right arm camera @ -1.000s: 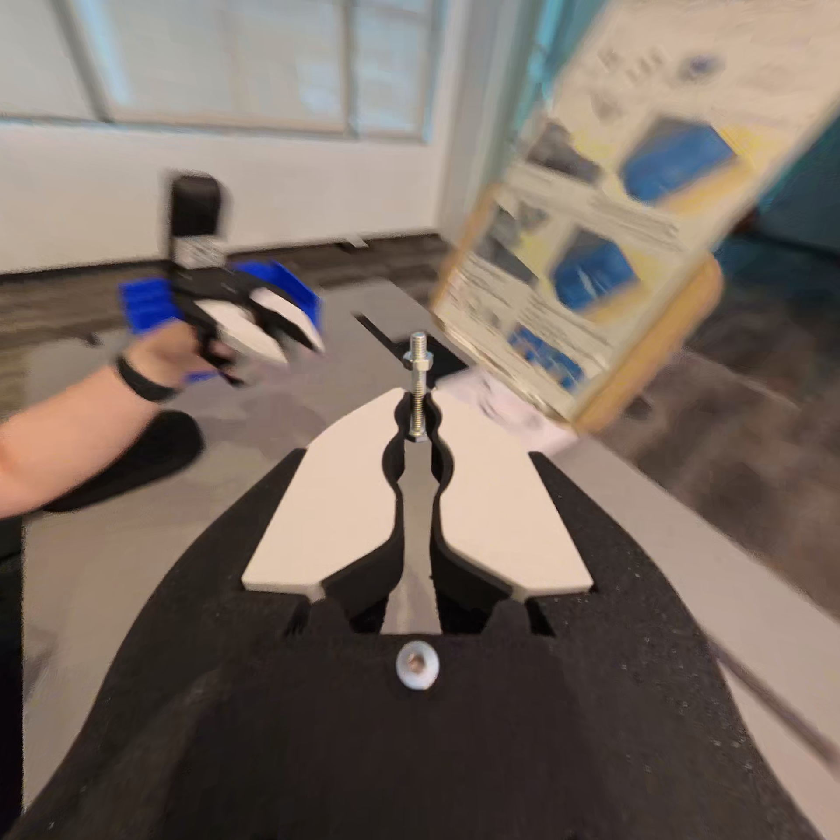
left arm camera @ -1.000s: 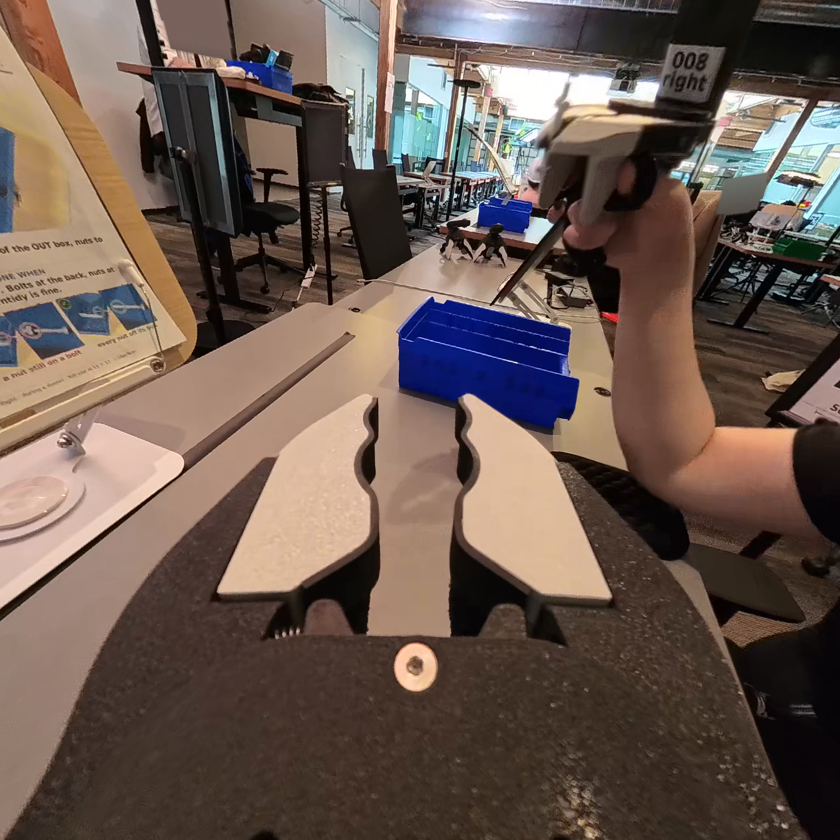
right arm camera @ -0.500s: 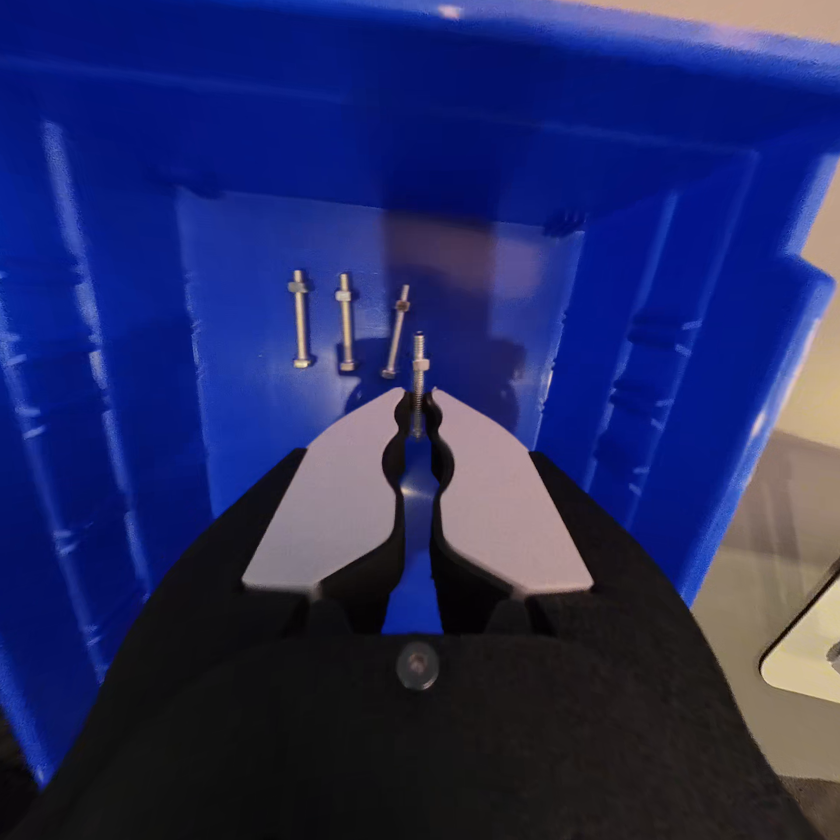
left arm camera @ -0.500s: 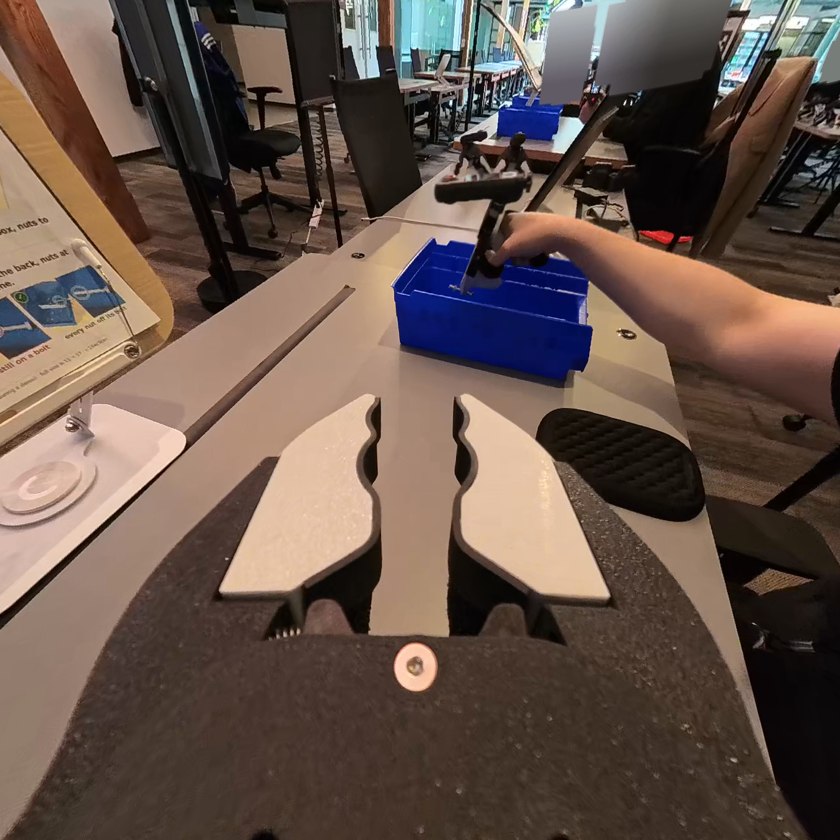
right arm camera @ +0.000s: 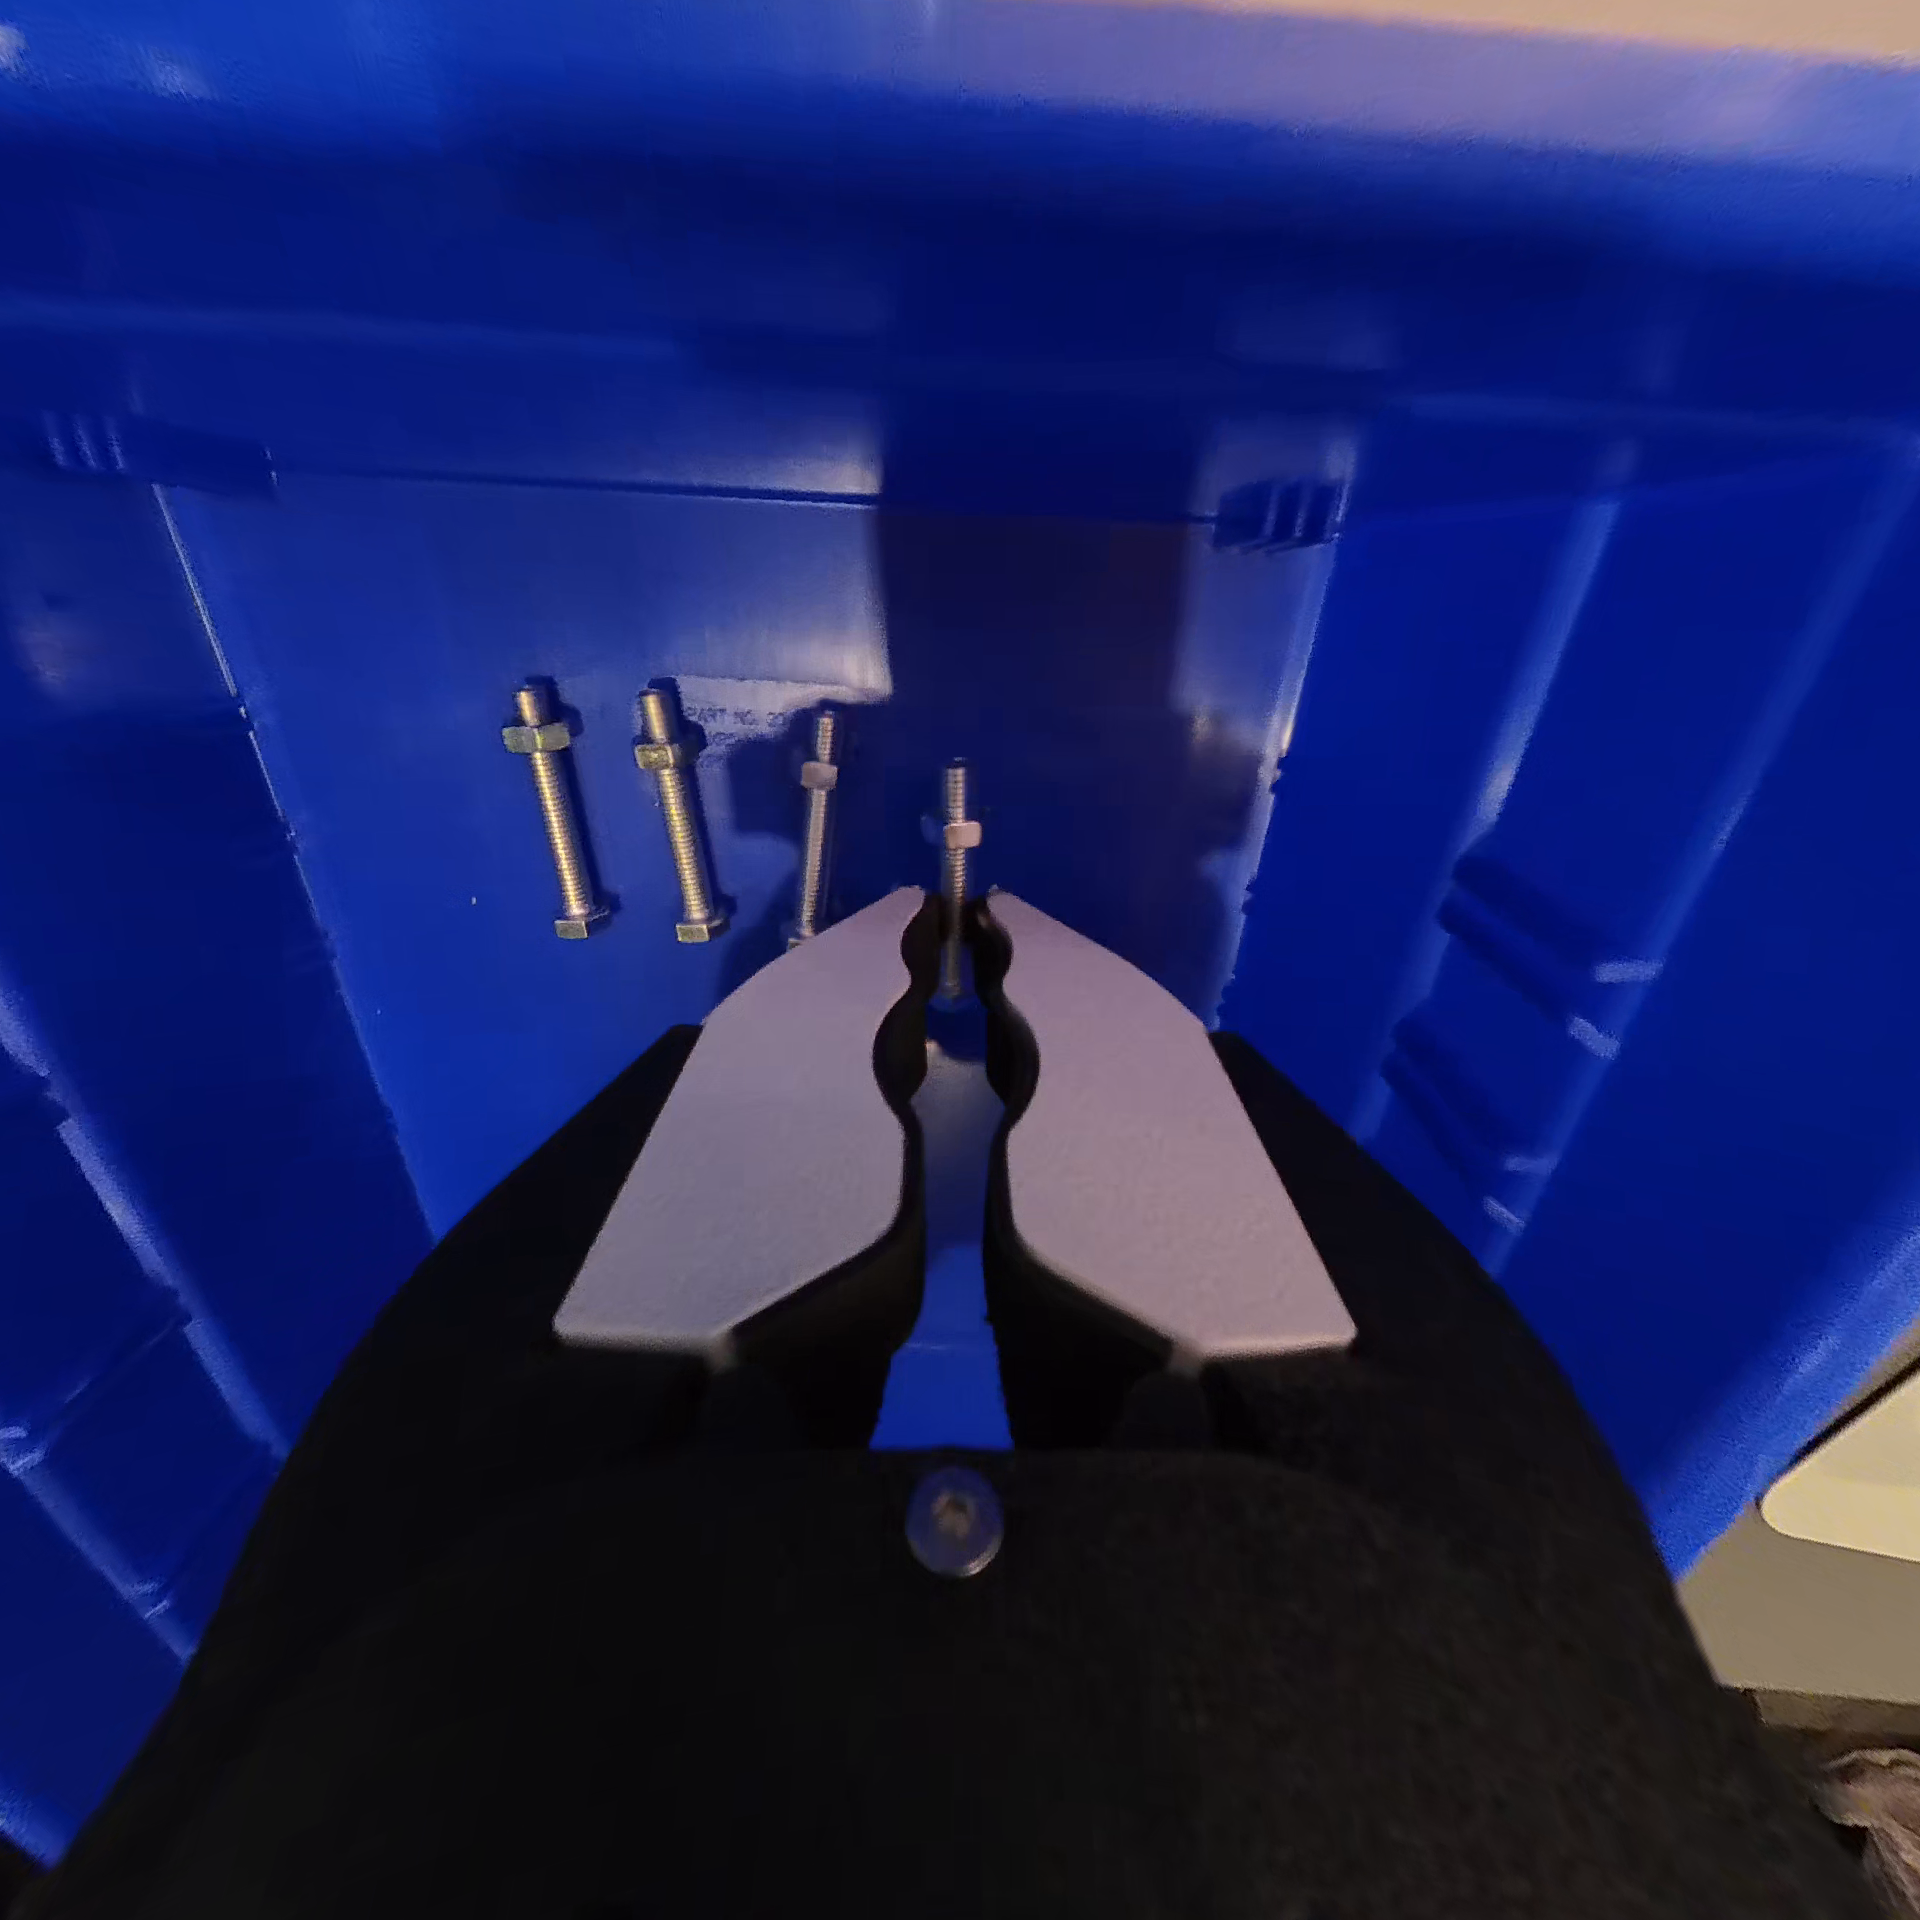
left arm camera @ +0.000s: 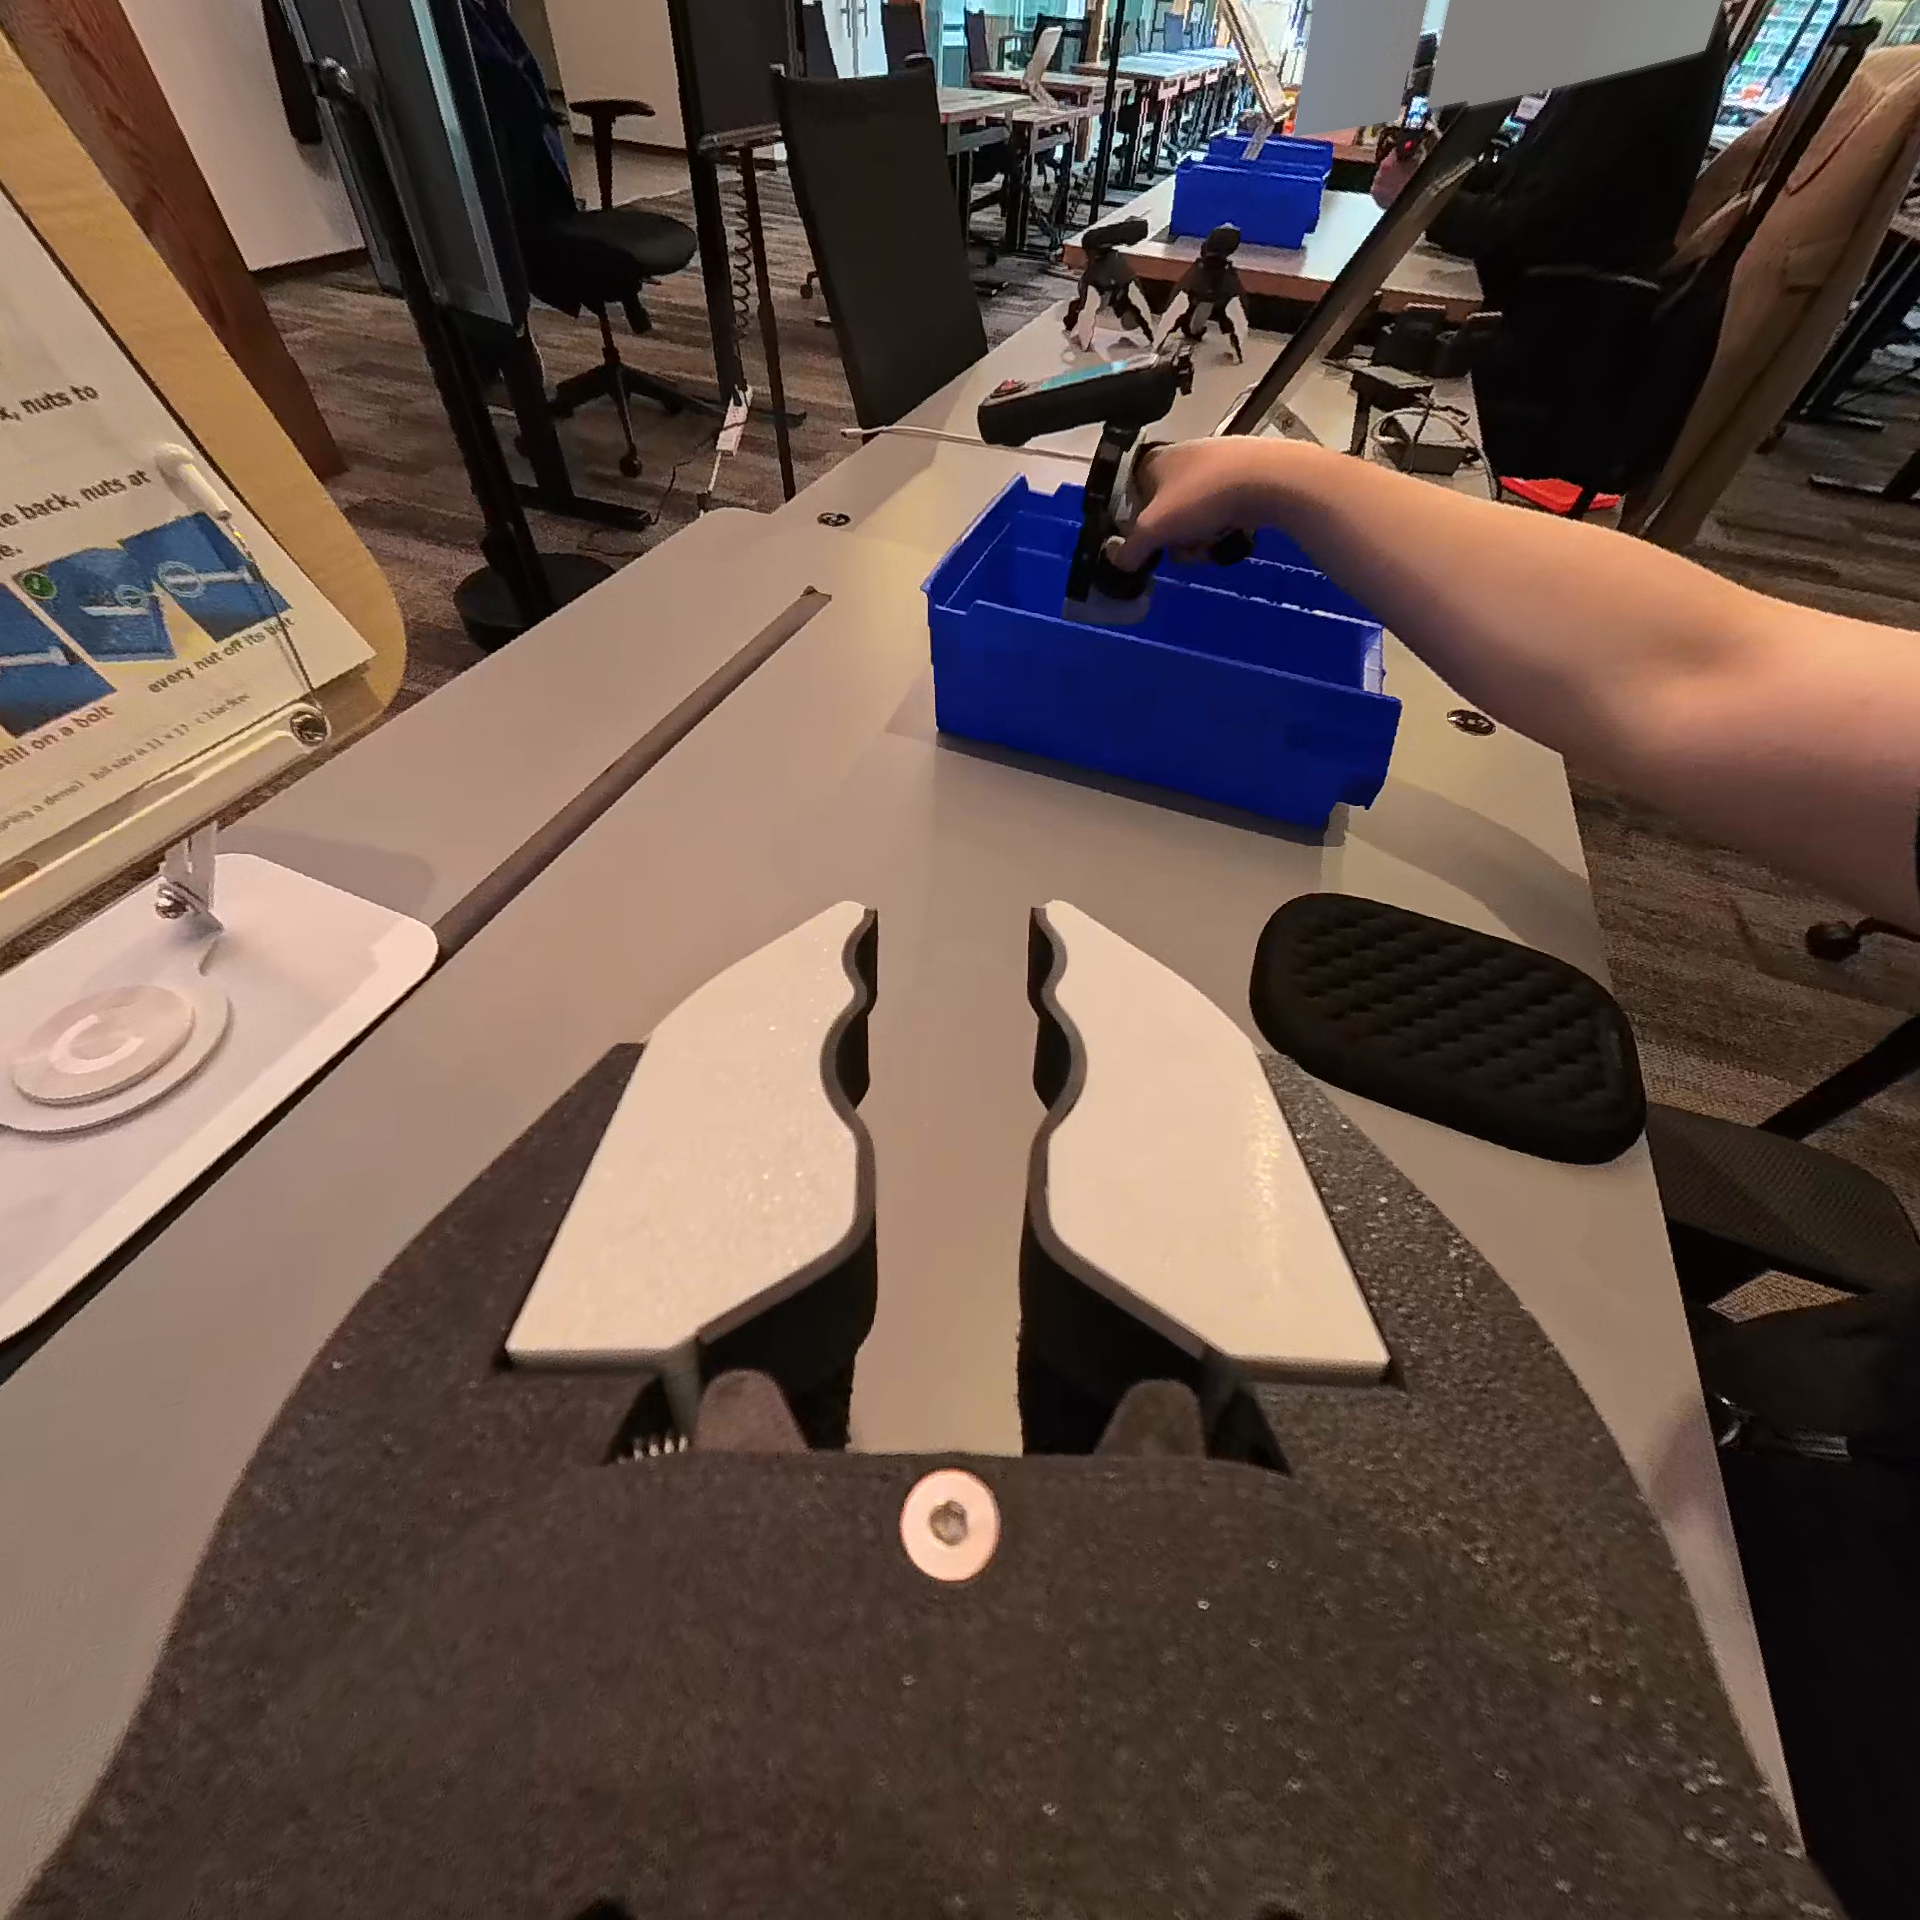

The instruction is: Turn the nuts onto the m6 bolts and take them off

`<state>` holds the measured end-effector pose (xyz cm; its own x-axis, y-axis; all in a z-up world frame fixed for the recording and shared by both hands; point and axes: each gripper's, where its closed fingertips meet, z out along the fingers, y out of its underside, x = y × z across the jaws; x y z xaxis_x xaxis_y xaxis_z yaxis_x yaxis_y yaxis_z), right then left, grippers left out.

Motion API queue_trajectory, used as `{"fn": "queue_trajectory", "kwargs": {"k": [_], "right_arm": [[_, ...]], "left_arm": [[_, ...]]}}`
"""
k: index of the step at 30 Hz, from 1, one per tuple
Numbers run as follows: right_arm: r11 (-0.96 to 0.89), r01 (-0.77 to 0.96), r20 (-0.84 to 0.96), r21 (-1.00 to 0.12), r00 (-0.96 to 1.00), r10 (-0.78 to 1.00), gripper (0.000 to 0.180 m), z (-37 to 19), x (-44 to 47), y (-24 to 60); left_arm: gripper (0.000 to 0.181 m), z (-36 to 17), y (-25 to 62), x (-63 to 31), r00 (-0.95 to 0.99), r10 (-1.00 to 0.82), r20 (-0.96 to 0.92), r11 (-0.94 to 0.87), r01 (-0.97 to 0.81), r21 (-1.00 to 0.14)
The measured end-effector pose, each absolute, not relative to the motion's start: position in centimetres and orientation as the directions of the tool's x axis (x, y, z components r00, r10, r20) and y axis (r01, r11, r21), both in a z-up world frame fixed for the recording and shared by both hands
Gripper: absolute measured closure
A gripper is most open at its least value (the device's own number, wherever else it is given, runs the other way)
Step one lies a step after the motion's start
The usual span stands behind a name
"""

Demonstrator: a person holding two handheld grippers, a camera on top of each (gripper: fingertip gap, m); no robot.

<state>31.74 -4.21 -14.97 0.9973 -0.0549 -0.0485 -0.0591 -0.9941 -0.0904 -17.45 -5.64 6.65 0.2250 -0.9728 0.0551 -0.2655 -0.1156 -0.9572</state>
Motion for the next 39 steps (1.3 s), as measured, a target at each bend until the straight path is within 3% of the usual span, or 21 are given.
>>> {"fn": "queue_trajectory", "kwargs": {"k": [5,10,14,18,22,27,33,39], "right_arm": [[-0.997,-0.051,-0.066,-0.052,0.997,-0.047,0.175,-15.8,31.7,-4.6],[-0.996,-0.023,-0.058,-0.09,0.998,-0.018,0.174,-15.8,31.8,-4.4],[-0.992,0.017,-0.029,-0.126,0.999,0.021,0.158,-15.5,31.7,-4.5],[-0.949,0.059,0.076,-0.31,0.996,0.037,0.154,-12.0,31.8,-3.9],[-0.821,0.164,0.217,-0.547,0.975,0.05,0.145,-5.9,30.9,-4.1],[-0.63,0.326,0.359,-0.704,0.93,0.08,0.149,-1.1,29.4,-6.7],[-0.624,0.369,0.415,-0.689,0.906,0.077,0.15,-1.9,29.6,-12.4],[-0.625,0.374,0.426,-0.685,0.902,0.071,0.15,-1.9,29.0,-15.0]], "left_arm": [[0.155,7.0,-5.8,-17.7,0.218,-0.975,0.043,-0.1,-0.255,-0.962],[0.156,6.8,-5.6,-17.9,0.23,-0.972,0.035,-0.096,-0.26,-0.961],[0.156,7.2,-5.6,-18.2,0.238,-0.971,0.038,-0.099,-0.249,-0.964],[0.155,8.3,-5.3,-19.5,0.308,-0.951,-0.007,-0.076,-0.255,-0.964],[0.154,9.4,-3.8,-23.7,0.502,-0.855,-0.132,-0.054,-0.34,-0.939],[0.157,9.5,-3.7,-32.9,0.682,-0.723,-0.114,-0.181,-0.346,-0.921],[0.151,4.5,-5.0,-50.2,0.931,-0.321,-0.171,-0.49,-0.318,-0.812],[0.14,-2.8,-6.7,-53.4,0.978,-0.192,-0.088,-0.707,-0.199,-0.679]]}}
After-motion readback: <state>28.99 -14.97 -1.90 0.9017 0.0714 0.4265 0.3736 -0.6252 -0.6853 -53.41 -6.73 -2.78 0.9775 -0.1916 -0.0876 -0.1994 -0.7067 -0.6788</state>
